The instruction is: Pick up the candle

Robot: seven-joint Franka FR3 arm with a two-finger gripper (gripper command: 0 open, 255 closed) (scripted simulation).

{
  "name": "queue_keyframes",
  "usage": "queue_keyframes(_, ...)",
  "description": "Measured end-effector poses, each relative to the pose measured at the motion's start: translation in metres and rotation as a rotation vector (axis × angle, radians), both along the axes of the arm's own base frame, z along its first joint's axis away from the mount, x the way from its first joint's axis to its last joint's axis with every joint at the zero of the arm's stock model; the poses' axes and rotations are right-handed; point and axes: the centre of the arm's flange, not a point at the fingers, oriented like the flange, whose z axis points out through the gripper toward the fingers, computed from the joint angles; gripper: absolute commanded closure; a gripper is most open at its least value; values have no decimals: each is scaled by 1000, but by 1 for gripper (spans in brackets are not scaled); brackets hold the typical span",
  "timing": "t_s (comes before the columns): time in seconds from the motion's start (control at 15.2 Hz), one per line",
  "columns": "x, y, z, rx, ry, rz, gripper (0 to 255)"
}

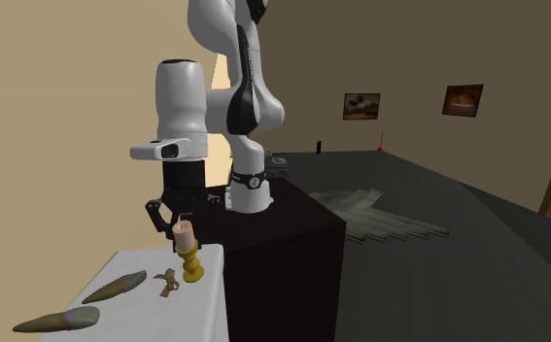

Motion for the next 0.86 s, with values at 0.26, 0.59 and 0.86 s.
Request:
queue_keyframes(0.26, 1, 0, 21, 0, 0, 0, 255)
queue_keyframes(0.59, 1, 1, 48, -1, 0, 0, 255)
queue_keyframes(0.86, 1, 0, 66, -1, 0, 0, 255)
